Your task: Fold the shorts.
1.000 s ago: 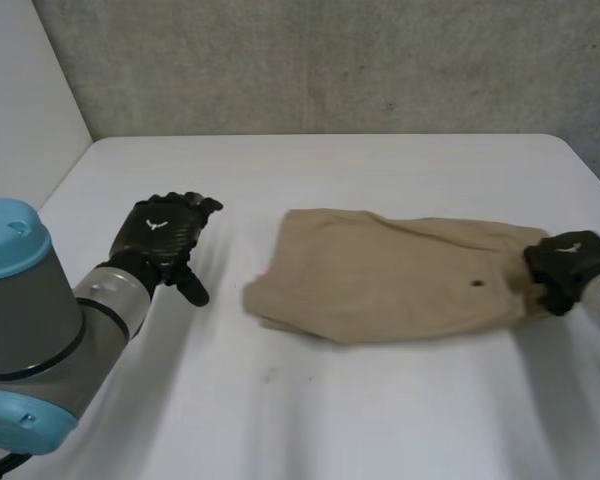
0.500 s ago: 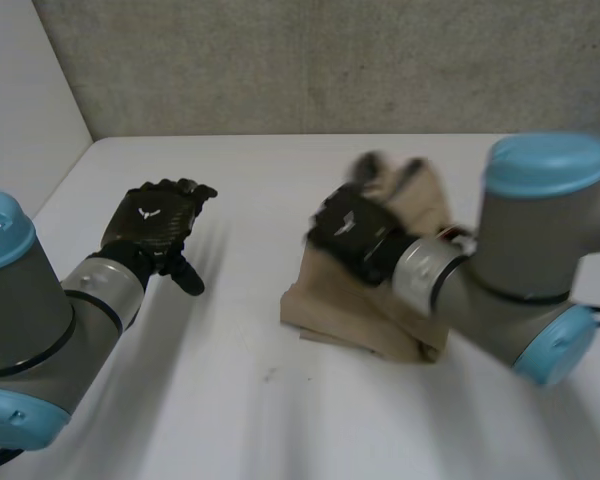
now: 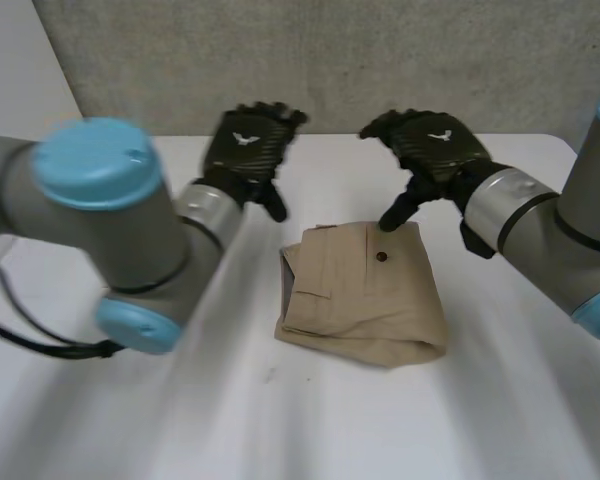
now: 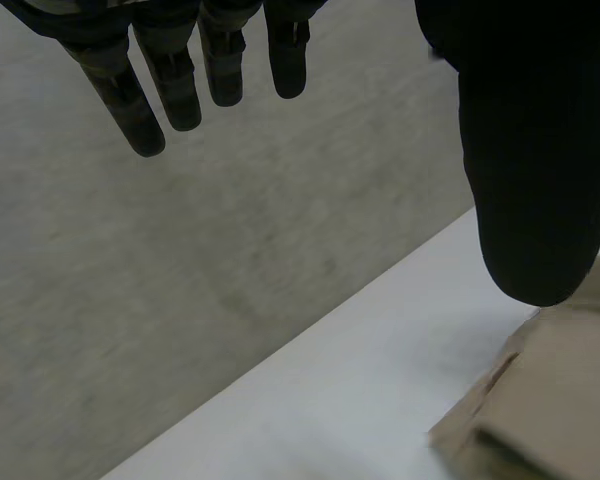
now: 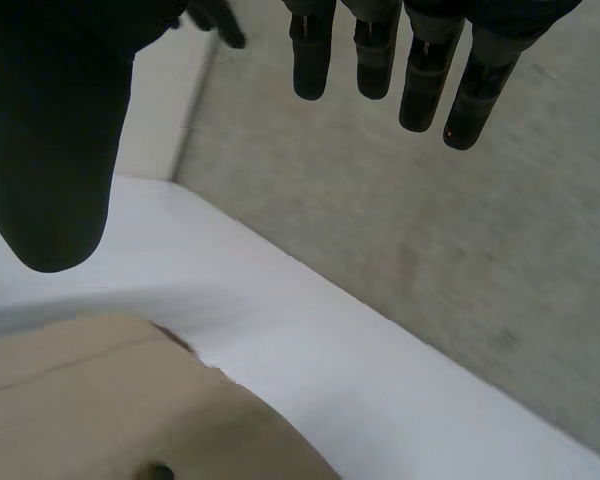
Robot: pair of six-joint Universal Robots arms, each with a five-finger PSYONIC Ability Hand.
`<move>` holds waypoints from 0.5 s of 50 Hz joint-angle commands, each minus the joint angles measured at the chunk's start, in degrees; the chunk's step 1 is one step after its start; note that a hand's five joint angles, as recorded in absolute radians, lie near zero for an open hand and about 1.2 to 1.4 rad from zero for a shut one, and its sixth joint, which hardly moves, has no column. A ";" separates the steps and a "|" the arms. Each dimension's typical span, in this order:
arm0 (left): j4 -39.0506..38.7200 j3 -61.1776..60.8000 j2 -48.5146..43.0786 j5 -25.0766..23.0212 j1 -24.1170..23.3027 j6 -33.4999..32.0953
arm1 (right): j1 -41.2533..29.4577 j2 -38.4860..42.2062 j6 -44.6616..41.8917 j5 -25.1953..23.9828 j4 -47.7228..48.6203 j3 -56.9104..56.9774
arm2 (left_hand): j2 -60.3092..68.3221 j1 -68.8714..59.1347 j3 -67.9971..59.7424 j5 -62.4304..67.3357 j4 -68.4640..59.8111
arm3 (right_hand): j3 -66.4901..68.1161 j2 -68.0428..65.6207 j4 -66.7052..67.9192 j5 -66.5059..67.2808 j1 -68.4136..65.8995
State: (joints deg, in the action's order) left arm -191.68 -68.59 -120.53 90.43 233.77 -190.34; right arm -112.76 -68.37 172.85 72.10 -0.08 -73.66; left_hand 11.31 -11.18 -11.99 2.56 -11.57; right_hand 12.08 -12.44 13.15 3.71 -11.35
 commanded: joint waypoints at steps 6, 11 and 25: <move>3.15 8.38 -16.14 0.54 -7.72 0.32 | 2.98 9.30 -0.94 5.51 -5.99 -1.13 | 0.08 -0.21 0.60 -1.17 0.18 | -2.08 2.44 -3.15 -3.71 1.35; 7.28 8.47 -19.39 2.99 -6.84 0.15 | 3.07 12.46 -1.55 4.98 -5.73 -2.45 | 1.25 -1.38 -0.57 0.00 -0.99 | -2.08 2.44 -3.15 -3.71 1.35; 13.35 7.33 -17.56 7.57 -5.78 -1.52 | 2.46 15.90 -12.98 6.13 -5.99 -2.27 | 0.75 -0.89 -0.07 -0.50 -0.50 | -2.08 2.44 -3.15 -3.71 1.35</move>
State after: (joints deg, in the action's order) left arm -180.64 -60.83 -140.44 97.90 228.57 -190.93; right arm -109.81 -51.98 164.21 77.84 -6.02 -76.32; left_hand 11.31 -11.13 -11.99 2.56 -11.57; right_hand 11.45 -12.43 13.15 3.71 -8.31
